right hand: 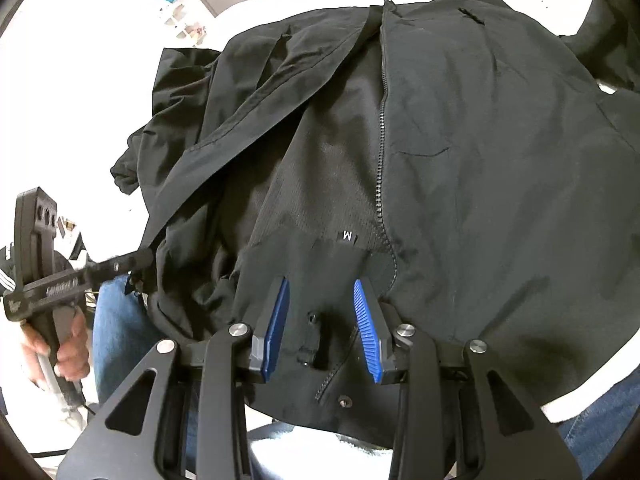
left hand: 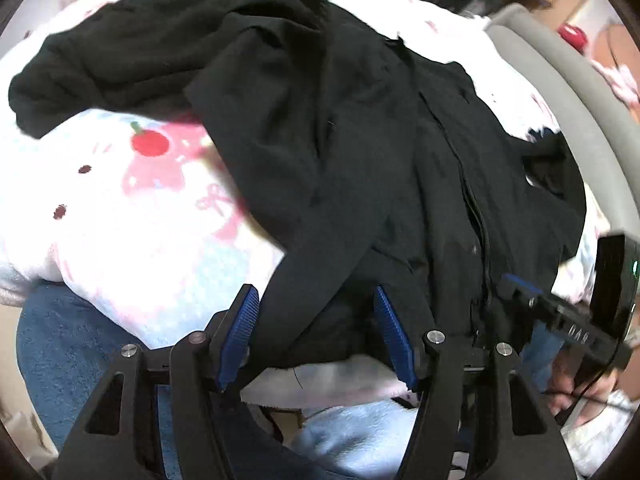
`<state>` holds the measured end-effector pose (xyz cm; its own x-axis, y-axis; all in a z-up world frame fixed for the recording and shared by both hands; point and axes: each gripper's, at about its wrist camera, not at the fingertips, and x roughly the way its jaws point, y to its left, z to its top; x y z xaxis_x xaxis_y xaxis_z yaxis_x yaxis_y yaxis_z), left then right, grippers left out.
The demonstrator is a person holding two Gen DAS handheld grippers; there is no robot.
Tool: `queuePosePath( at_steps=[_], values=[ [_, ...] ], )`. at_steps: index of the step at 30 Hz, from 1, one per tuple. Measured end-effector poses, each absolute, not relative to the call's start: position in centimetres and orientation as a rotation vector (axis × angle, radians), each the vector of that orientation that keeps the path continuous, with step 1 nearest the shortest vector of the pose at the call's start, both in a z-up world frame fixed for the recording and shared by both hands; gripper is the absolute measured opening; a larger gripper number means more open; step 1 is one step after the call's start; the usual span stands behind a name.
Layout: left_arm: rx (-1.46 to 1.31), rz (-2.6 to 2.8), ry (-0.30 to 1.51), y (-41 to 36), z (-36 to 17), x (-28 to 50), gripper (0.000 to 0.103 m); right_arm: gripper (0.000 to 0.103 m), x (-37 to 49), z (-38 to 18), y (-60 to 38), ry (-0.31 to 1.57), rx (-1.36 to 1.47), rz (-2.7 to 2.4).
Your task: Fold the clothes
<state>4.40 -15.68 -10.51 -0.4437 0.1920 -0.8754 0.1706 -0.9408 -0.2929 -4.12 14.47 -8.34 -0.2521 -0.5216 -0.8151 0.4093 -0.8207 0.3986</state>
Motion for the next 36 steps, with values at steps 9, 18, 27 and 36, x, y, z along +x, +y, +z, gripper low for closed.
queuePosePath(
  at_steps=[9, 18, 27, 36],
  values=[
    [-1.57, 2.693, -0.582, -17.3, -8.7, 6.2, 0.007, 0.035, -1.7, -9.2, 10.3, -0.009, 1.439, -1.944],
    [-1.328, 2.668, -0.765, -19.3, -4.2, 8.0, 0.006, 0.035, -0.1, -12.5, 9.3, 0.113, 1.584, -1.898],
    [-1.231, 2.47, -0.634, -13.3, -1.5, 3.4, 0.005, 0.036, -0.8, -8.9, 12.6, -0.022, 1.469, -2.028],
    [-1.386, 2.164, -0.478, -0.6, -5.8, 0.7, 0.005, 0.051, -1.4, -5.5, 18.8, -0.265, 1.362, -2.156]
  ],
)
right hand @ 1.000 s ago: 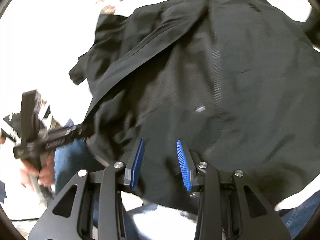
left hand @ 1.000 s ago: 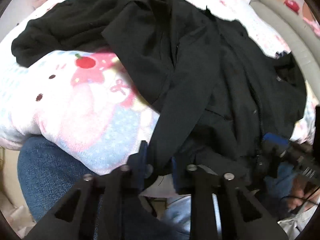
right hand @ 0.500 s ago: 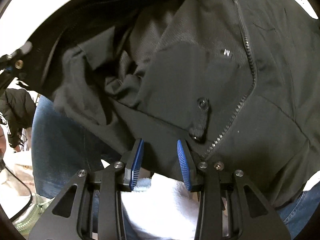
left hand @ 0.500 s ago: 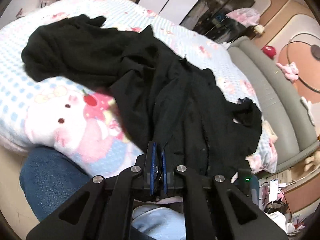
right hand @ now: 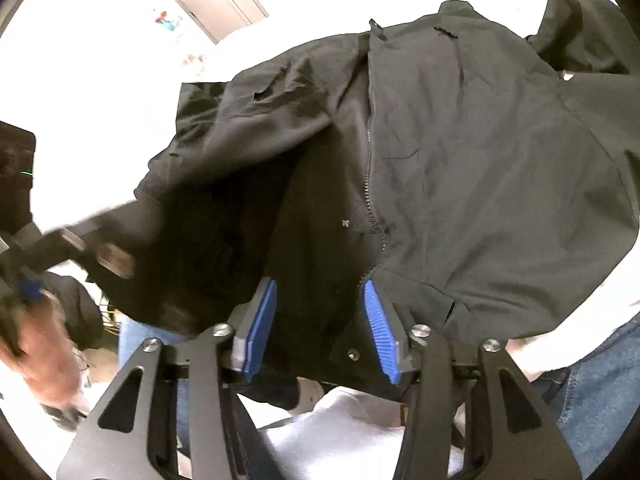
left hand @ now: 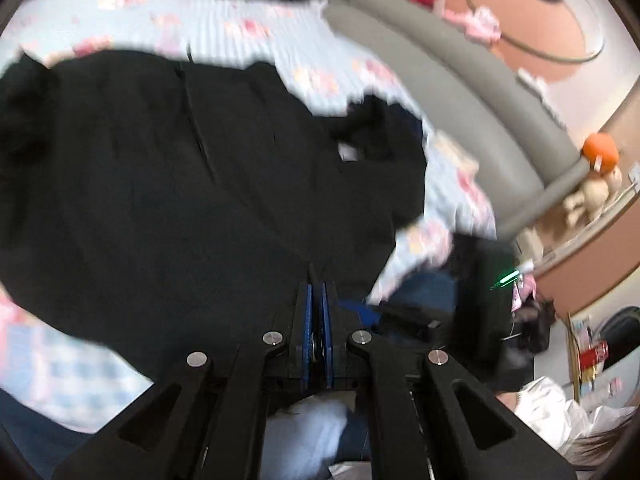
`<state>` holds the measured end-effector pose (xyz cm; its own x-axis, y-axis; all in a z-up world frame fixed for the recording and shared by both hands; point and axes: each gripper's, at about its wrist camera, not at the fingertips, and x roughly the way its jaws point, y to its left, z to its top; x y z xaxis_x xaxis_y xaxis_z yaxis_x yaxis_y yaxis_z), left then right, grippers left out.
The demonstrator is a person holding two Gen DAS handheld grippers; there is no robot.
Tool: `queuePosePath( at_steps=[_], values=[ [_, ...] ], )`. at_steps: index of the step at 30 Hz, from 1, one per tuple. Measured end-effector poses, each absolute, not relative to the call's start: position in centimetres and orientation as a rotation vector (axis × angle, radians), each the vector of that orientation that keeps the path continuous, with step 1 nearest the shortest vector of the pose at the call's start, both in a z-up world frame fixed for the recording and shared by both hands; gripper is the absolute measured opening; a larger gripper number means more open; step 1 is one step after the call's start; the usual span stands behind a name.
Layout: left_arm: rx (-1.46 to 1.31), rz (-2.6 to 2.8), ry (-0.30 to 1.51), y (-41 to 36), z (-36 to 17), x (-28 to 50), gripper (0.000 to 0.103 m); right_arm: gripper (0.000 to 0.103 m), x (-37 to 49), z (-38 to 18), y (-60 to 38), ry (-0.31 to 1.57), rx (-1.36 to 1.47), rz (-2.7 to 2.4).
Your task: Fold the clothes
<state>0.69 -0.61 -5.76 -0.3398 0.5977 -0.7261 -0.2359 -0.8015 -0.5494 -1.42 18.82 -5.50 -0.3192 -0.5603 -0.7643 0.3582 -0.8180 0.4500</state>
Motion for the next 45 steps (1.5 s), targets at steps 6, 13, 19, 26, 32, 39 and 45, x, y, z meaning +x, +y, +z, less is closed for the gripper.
queuePosePath(
  at_steps=[6, 13, 19, 26, 32, 39, 45],
  values=[
    [-1.668, 2.082, -0.579, -2.2, -12.2, 0.6, 0.011, 0.052, -2.5, -8.1, 18.3, -0.305, 1.483, -2.131],
    [-1.438, 2.331, -0.706, -7.9, -9.2, 1.7, 0.031, 0.057, -3.0, -8.8, 16.1, -0.292, 1.49, -2.024],
    [-1.471, 2.356, -0.73, -9.2, -10.3, 0.4, 0.031, 0.057, -4.8, -11.0, 12.5, -0.254, 1.547, -1.915],
    [-1.493, 2.46, -0.718, -10.4, -9.9, 1.0, 0.032, 0.046, -5.1, -11.4, 9.9, -0.243, 1.529, -1.883],
    [-1.571, 2.467, -0.738, -11.9, -10.9, 1.5, 0.034, 0.061, -5.3, -12.4, 9.3, -0.303, 1.499, -1.799],
    [-1.56, 2.508, -0.751, -13.9, -10.2, 2.6, 0.033, 0.007, -4.6, -10.7, 9.6, -0.349, 1.397, -1.849],
    [-1.295, 2.458, -0.685, -11.6, -6.6, 2.7, 0.034, 0.002, -2.1, -2.2, 12.2, -0.206, 1.079, -2.126]
  ],
)
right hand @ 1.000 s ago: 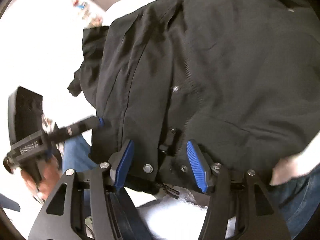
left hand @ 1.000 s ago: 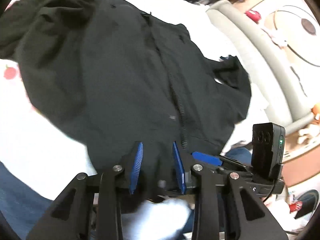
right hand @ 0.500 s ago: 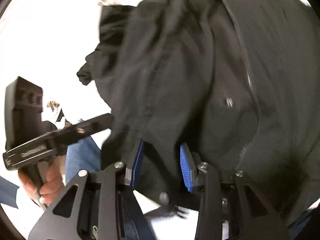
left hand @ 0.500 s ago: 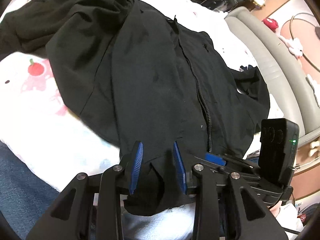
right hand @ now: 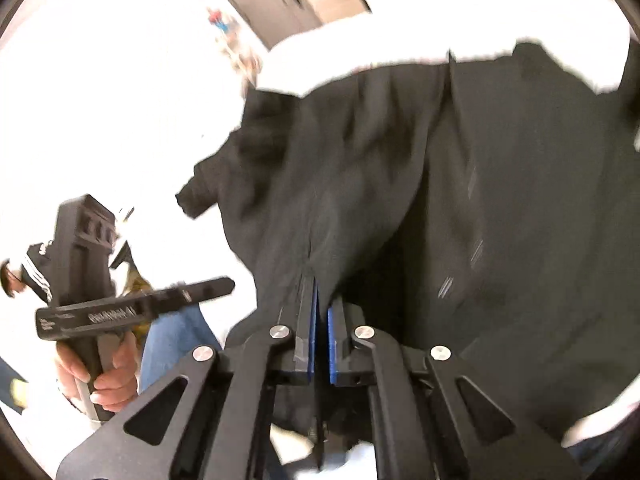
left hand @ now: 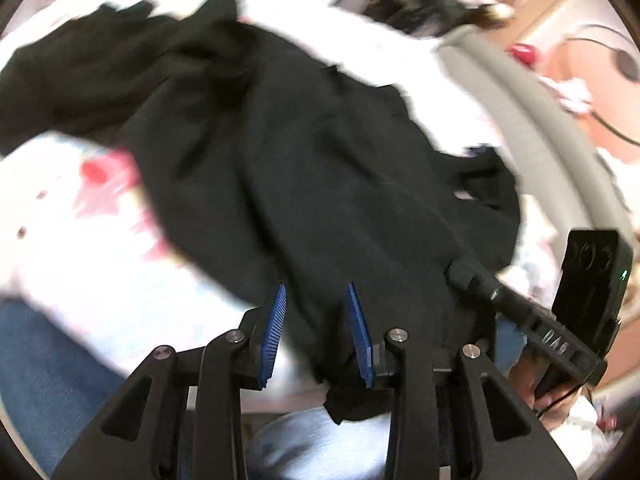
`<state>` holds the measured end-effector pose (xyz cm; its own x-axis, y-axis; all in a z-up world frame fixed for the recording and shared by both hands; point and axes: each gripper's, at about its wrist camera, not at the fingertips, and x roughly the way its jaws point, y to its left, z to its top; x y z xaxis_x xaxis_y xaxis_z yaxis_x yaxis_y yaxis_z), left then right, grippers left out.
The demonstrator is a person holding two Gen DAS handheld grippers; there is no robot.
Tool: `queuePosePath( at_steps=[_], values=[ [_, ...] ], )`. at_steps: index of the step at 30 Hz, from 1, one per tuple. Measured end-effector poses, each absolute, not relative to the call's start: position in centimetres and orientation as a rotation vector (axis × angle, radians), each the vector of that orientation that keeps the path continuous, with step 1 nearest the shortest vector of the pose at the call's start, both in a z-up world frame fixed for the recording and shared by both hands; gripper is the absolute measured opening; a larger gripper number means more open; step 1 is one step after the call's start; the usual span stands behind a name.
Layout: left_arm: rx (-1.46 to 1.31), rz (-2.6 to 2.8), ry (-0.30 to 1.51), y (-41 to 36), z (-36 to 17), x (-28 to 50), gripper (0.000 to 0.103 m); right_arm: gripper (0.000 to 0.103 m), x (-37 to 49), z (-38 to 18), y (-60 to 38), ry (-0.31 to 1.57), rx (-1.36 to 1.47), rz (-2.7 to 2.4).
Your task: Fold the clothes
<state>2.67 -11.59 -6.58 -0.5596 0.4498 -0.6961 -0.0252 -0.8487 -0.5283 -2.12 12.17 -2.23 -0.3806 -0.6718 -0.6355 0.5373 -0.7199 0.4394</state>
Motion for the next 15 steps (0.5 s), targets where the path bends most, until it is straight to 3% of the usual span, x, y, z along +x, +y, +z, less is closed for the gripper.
queuePosePath(
  at_steps=[9, 15],
  values=[
    [-1.367, 2.355, -0.525, -6.8, -8.7, 0.6, 0.034, 0.0, -1.3, -5.2, 15.5, -0.167, 1.227, -2.199],
    [-1.436, 2.328, -0.452, -5.5, -9.9, 0.5, 0.036, 0.006, -2.1, -7.0, 15.5, -0.195, 1.315, -2.168]
  ],
)
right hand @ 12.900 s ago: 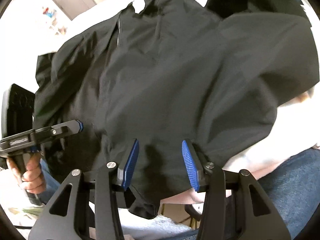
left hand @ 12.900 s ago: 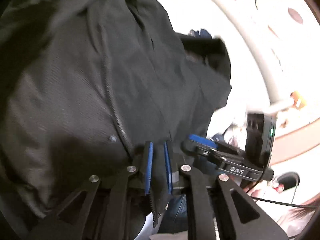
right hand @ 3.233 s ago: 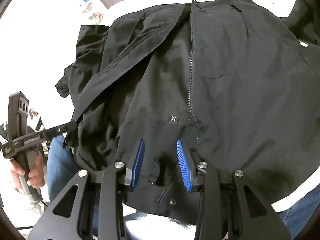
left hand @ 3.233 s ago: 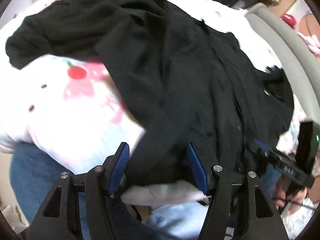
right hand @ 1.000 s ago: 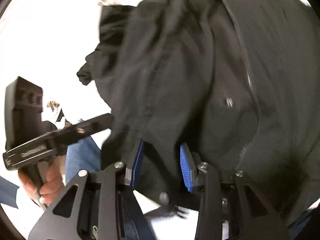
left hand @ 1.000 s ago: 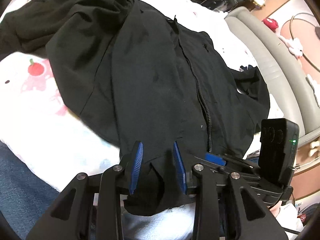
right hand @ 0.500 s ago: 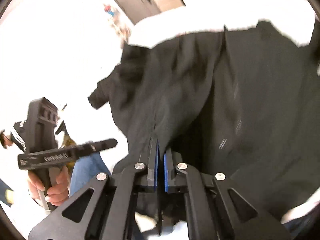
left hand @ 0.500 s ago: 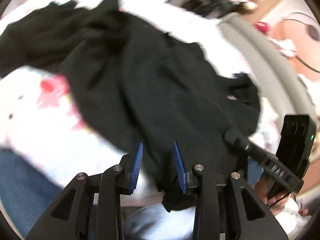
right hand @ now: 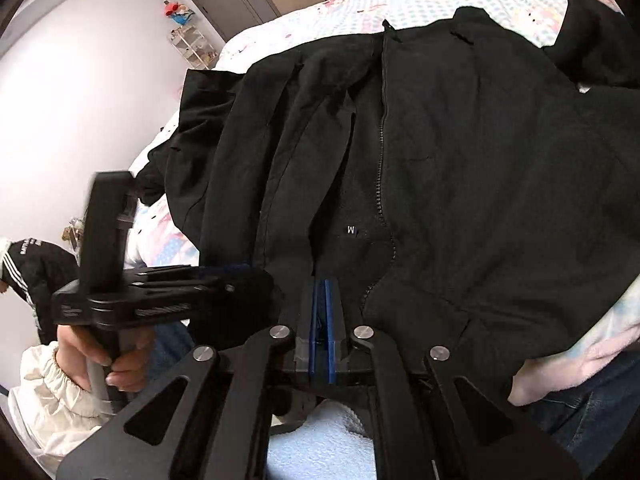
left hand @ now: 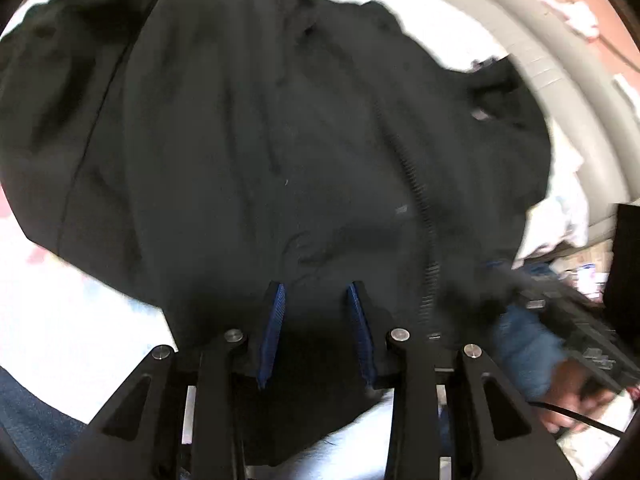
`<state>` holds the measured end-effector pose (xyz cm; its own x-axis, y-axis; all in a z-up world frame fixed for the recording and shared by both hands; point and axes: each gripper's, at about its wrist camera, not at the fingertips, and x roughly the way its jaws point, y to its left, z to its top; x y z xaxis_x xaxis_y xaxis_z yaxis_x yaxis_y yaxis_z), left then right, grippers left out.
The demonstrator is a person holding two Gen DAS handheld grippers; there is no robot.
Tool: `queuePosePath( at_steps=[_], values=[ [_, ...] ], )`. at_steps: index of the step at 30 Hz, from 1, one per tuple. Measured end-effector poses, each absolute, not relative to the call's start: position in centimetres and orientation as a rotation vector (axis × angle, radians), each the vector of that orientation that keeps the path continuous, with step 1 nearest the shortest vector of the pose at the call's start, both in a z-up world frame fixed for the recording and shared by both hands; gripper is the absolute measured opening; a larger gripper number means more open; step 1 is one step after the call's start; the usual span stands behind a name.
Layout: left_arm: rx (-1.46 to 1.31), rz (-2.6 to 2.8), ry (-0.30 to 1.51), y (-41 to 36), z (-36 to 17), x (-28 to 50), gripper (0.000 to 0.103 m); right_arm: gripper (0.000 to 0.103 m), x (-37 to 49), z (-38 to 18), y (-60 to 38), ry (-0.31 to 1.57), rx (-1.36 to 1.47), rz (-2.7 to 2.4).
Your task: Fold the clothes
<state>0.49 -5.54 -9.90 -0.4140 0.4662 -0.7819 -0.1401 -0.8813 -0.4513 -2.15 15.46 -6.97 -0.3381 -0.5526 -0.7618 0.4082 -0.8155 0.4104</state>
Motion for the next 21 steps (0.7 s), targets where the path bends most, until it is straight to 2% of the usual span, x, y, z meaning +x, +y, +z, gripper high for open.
queuePosePath(
  at_steps=[2, 6, 8, 15, 16, 17, 18, 19, 21],
  values=[
    [-1.446, 2.311, -0.418, -4.8, -10.0, 0.6, 0.043, 0.016, -2.5, -7.5, 15.4, -0.205, 1.343, -2.155],
    [-1.497, 2.255, -0.33, -2.2, -11.0, -0.4, 0.047, 0.02, -3.5, -8.2, 16.7, -0.22, 1.395, -2.191],
    [-1.574, 2.238, -0.29, -0.8, -12.6, -0.7, 0.053, 0.027, -3.9, -8.4, 16.9, -0.232, 1.413, -2.221],
    [-1.669, 2.311, -0.112, 1.4, -14.0, -0.6, 0.058, 0.027, -4.3, -7.9, 19.3, -0.206, 1.424, -2.359],
    [-1.664, 2.321, -0.085, 1.5, -14.0, -0.4, 0.055, 0.027, -4.4, -7.8, 19.6, -0.212, 1.413, -2.379],
    [-1.664, 2.342, -0.071, 1.3, -14.0, -0.3, 0.038, 0.028, -4.5, -7.7, 19.9, -0.216, 1.403, -2.396],
    [-1.665, 2.368, -0.064, 1.0, -14.0, -0.2, 0.026, 0.028, -4.6, -7.7, 20.1, -0.221, 1.401, -2.403],
    [-1.666, 2.394, -0.056, 0.6, -13.9, -0.1, 0.008, 0.029, -4.8, -8.1, 20.2, -0.223, 1.421, -2.39],
    [-1.668, 2.365, -0.191, -0.8, -13.9, -0.3, 0.003, 0.032, -5.2, -9.5, 20.2, -0.22, 1.477, -2.345]
  ],
)
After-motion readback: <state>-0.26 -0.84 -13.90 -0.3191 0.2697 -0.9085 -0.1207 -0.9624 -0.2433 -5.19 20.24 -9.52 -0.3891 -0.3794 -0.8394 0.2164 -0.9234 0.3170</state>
